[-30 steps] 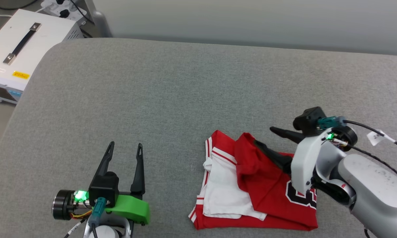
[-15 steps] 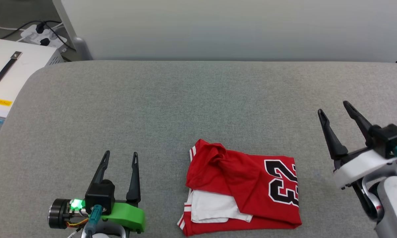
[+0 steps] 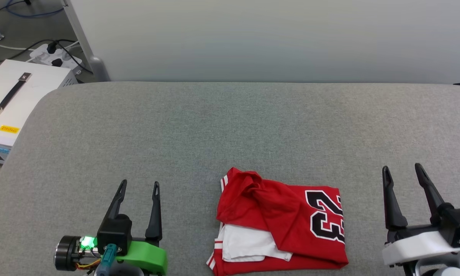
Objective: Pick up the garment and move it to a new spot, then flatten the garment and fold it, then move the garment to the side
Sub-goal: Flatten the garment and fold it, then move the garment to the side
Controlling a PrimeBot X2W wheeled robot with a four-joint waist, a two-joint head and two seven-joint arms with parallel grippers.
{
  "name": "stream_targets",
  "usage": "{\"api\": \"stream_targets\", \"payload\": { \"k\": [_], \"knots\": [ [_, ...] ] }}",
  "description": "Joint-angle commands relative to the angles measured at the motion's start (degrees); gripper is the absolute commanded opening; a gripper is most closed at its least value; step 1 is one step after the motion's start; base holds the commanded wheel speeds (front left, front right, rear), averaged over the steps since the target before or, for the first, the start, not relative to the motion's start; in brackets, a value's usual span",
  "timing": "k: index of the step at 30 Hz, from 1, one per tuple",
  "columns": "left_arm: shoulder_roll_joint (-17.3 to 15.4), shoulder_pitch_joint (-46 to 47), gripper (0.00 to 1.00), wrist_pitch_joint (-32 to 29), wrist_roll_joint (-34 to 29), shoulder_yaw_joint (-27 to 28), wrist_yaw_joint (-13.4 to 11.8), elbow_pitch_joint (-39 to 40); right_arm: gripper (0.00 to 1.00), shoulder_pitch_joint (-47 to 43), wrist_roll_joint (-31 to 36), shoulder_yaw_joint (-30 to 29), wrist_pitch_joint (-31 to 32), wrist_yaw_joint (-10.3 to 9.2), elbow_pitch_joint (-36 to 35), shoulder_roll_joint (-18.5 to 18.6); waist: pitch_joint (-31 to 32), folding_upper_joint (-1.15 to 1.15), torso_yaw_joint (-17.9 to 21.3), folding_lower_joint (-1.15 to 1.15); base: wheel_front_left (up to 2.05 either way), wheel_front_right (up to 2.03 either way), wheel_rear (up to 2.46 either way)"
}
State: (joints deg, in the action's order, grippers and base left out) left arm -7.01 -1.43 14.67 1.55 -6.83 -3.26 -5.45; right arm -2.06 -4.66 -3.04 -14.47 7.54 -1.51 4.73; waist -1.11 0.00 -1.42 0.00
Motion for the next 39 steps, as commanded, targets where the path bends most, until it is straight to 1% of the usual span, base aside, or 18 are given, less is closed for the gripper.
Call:
{"api": "stream_targets", "payload": {
  "k": [1, 3, 12, 18, 33, 37, 39],
  "knots": [
    [0.0, -1.2, 1.0, 0.3, 0.1, 0.2, 0.3, 0.5, 1.0, -1.6, 0.3, -0.2, -0.5, -0.05, -0.6, -0.5, 0.3, 0.0, -0.3, 0.0, 0.0, 0.0, 0.0],
    [0.2, -1.6, 1.0, 0.3, 0.6, 0.4, 0.4, 1.0, 1.0, -2.8, 0.0, -0.2, -0.5, -0.05, -1.2, -0.9, 0.4, 0.0, -0.4, 0.0, 0.0, 0.0, 0.0],
    [1.6, -3.1, 1.0, 0.3, 4.0, 2.1, 2.8, 1.7, 1.0, -5.8, -0.8, 1.4, -0.5, -0.05, -1.5, -1.6, 0.9, 0.0, -0.8, 0.0, 0.0, 0.0, 0.0],
    [2.1, -3.2, 1.0, 0.3, 3.9, 2.6, 3.8, 1.9, 1.0, -6.2, -0.6, 1.9, -0.5, -0.05, -1.1, -1.8, 0.8, 0.0, -1.1, 0.0, 0.0, 0.0, 0.0],
    [3.1, -3.0, 1.0, 0.3, 3.2, 3.5, 4.8, 1.5, 1.0, -5.7, -0.2, 1.8, -0.5, -0.05, -0.3, -1.8, 0.5, 0.0, -1.4, 0.0, 0.0, 0.0, 0.0],
    [3.3, -2.7, 1.0, 0.3, 2.9, 3.4, 4.9, 1.2, 1.0, -4.1, -0.4, -0.1, -0.5, -0.05, -1.8, -1.0, 0.3, 0.0, -1.9, 0.0, 0.0, 0.0, 0.0],
    [3.4, -2.4, 1.0, 0.3, 2.8, 3.3, 5.0, 1.0, 1.0, -2.8, -1.6, -1.4, -0.5, -0.05, -2.7, -0.2, 0.1, 0.0, -2.1, 0.0, 0.0, 0.0, 0.0]
  ]
}}
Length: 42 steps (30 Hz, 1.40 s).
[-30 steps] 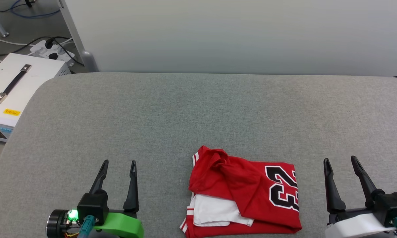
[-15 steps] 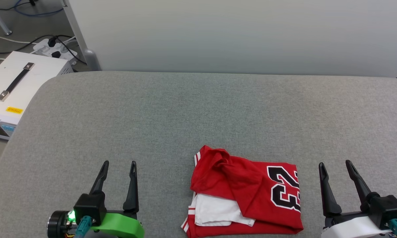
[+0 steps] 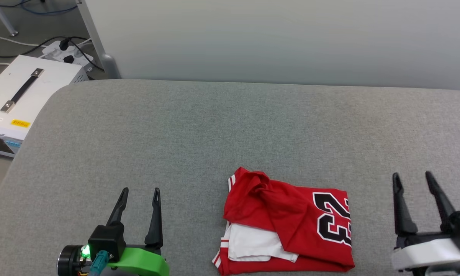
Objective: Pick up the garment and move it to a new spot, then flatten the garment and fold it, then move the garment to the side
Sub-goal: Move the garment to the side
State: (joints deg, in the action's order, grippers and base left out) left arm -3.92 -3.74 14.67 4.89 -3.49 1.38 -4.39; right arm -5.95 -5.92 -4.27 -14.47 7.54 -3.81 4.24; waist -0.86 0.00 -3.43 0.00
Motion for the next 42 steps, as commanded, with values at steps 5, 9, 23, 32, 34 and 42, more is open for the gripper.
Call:
{"api": "stream_targets", "payload": {
  "k": [5, 9, 23, 32, 34, 42],
  "knots": [
    [0.4, 0.7, 1.0, 0.3, -0.8, -0.2, 0.7, -0.5, 1.0, 6.4, -2.6, -0.8, -0.4, -0.05, -1.9, 7.0, -0.8, 0.0, -0.8, 0.0, 0.0, 0.0, 0.0],
    [0.5, 1.8, 1.0, 0.3, -1.0, -0.6, 0.9, -1.0, 1.0, 10.4, -8.9, 0.8, 6.3, -0.05, -2.7, 13.0, -1.4, 0.0, -1.8, 0.0, 0.0, 0.0, 0.0],
    [0.9, 4.4, 1.0, 0.3, -1.0, -1.5, 0.7, -1.1, 1.0, 13.0, -42.2, 10.0, 47.3, -0.05, -1.5, 28.3, -4.4, 0.0, -3.8, 0.0, 0.0, 0.0, 0.0],
    [1.0, 6.2, 1.0, 0.3, -0.6, -2.2, 0.5, -1.1, 1.0, 11.4, -49.1, 14.8, 56.1, -0.05, 6.1, 27.6, -7.6, 0.0, -5.8, 0.0, 0.0, 0.0, 0.0],
    [1.0, 6.7, 1.0, 0.3, -0.6, -2.4, 0.5, -1.2, 1.0, 11.6, -49.7, 16.1, 56.0, -0.05, 7.9, 27.1, -8.4, 0.0, -6.3, 0.0, 0.0, 0.0, 0.0],
    [1.0, 8.5, 1.0, 0.3, -0.4, -3.0, 0.3, -1.3, 1.0, 13.9, -51.4, 22.1, 52.1, -0.05, 13.2, 24.4, -10.7, 0.0, -7.9, 0.0, 0.0, 0.0, 0.0]
  ]
}}
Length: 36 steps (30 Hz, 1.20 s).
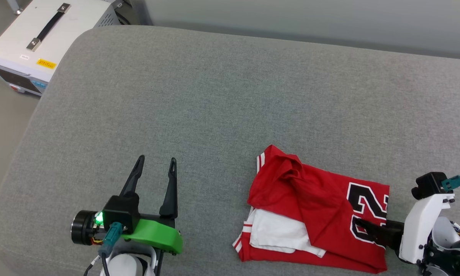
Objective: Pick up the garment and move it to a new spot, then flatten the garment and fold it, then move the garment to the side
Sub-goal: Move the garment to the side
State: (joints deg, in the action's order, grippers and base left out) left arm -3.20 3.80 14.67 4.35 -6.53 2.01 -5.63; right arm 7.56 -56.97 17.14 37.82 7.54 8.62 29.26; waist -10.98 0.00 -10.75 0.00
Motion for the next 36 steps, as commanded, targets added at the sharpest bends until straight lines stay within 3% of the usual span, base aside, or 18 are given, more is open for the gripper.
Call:
{"api": "stream_targets", "payload": {
  "k": [1, 6, 7, 8, 9, 10, 17, 26, 36],
  "knots": [
    [0.3, 1.1, 1.0, 0.3, 0.2, -0.1, -0.4, -0.1, 1.0, 0.6, -0.4, 1.5, -0.7, -0.05, 1.3, -0.8, -0.7, 0.0, -0.7, 0.0, 0.0, 0.0, 0.0],
    [0.3, 1.5, 1.0, 0.3, 0.4, -0.5, -0.8, -0.3, 1.0, 2.1, 0.0, 5.4, -4.9, -0.05, 2.8, -0.3, -1.0, 0.0, -1.2, 0.0, 0.0, 0.0, 0.0],
    [0.3, 1.5, 1.0, 0.3, 0.4, -0.5, -0.9, -0.4, 0.9, 2.3, 0.2, 5.9, -5.9, -0.05, 2.9, 0.1, -1.0, 0.0, -1.2, 0.0, 0.0, 0.0, 0.0],
    [0.3, 1.5, 1.0, 0.3, 0.5, -0.5, -1.0, -0.4, 0.21, 2.6, 0.3, 6.7, -6.9, -0.05, 2.8, 0.5, -0.8, 0.0, -1.1, 0.0, 0.0, 0.0, 0.0],
    [0.3, 1.4, 1.0, 0.3, 0.5, -0.5, -1.1, -0.5, 0.21, 2.9, 0.2, 7.2, -7.8, -0.05, 2.7, 0.8, -0.6, 0.0, -1.0, 0.0, 0.0, 0.0, 0.0],
    [0.3, 1.3, 1.0, 0.3, 0.5, -0.5, -1.2, -0.6, 0.0, 3.1, -0.1, 7.6, -8.8, -0.05, 2.5, 1.1, -0.4, 0.0, -0.8, 0.0, 0.0, 0.0, 0.0],
    [0.3, 0.3, 1.0, 0.3, 0.6, -0.5, -1.8, -1.0, 0.0, 5.9, -0.4, 10.6, -14.1, -0.05, -0.8, 4.4, 1.1, 0.0, 1.5, 0.0, 0.0, 0.0, 0.0],
    [0.3, -1.5, 1.0, 0.3, 0.0, 1.0, -1.8, -0.7, 0.0, 11.3, 7.3, 15.2, -19.2, -0.05, -4.7, 12.0, 2.9, 0.0, 9.2, 0.0, 0.0, 0.0, 0.0],
    [0.3, -1.3, 1.0, 0.3, -0.9, 1.3, -1.7, 0.2, 0.0, 13.6, 8.3, 12.5, -19.5, -0.05, -5.8, 18.8, 1.5, 0.0, 17.2, 0.0, 0.0, 0.0, 0.0]
  ]
}}
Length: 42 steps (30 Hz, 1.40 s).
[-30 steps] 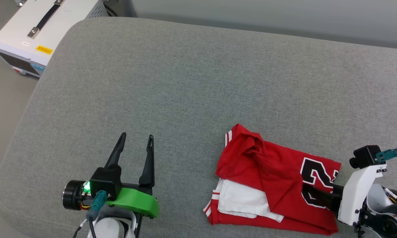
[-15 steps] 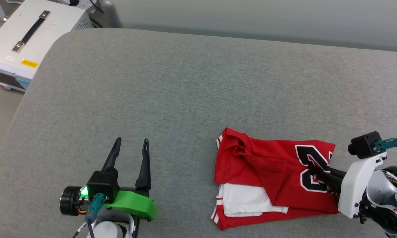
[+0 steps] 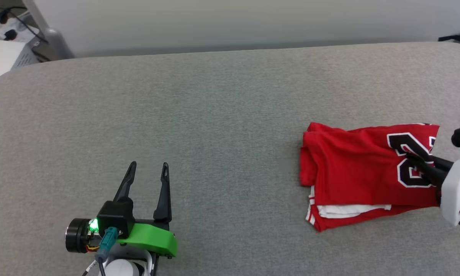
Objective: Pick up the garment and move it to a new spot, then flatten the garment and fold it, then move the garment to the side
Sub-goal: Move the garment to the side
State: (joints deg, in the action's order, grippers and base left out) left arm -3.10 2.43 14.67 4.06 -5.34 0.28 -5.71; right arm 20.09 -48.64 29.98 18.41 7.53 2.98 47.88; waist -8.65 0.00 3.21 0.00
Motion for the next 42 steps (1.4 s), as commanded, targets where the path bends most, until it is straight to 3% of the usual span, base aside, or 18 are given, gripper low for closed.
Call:
{"api": "stream_targets", "payload": {
  "k": [1, 12, 26, 33, 41, 42],
  "knots": [
    [0.2, 0.2, 1.0, 0.3, -0.7, 0.2, 0.0, 0.6, 0.0, 1.4, -0.1, -0.8, 0.1, -0.04, 0.0, 0.7, -1.4, 0.0, 3.9, 0.0, 0.0, 0.0, 0.0],
    [-1.2, 4.3, 1.0, 0.3, -2.7, 0.7, 0.8, 3.7, 0.0, 7.4, 1.9, -5.5, 2.0, -0.04, 6.7, 5.5, -10.9, 0.0, 7.6, 0.0, 0.0, 0.0, 0.0],
    [-3.1, 11.3, 1.0, 0.3, -4.2, -0.7, 1.7, 7.9, 0.0, 18.2, 8.6, -10.7, 0.9, -0.04, 23.0, 8.8, -22.4, 0.0, 5.0, 0.0, 0.0, 0.0, 0.0],
    [-3.3, 12.4, 1.0, 0.3, -4.2, -1.1, 1.2, 8.5, 0.0, 22.0, 10.2, -12.0, -2.0, -0.04, 29.6, 10.3, -24.6, 0.0, 3.8, 0.0, 0.0, 0.0, 0.0],
    [-3.2, 12.7, 1.0, 0.3, -3.9, -1.7, 0.7, 8.0, 0.0, 25.2, 11.1, -11.5, -3.3, -0.04, 35.5, 9.2, -23.9, 0.0, 3.3, 0.0, 0.0, 0.0, 0.0],
    [-3.2, 12.6, 1.0, 0.3, -3.9, -1.7, 0.6, 7.8, 0.22, 25.5, 11.3, -11.4, -3.7, -0.04, 36.3, 8.9, -23.4, 0.0, 3.3, 0.0, 0.0, 0.0, 0.0]
  ]
}}
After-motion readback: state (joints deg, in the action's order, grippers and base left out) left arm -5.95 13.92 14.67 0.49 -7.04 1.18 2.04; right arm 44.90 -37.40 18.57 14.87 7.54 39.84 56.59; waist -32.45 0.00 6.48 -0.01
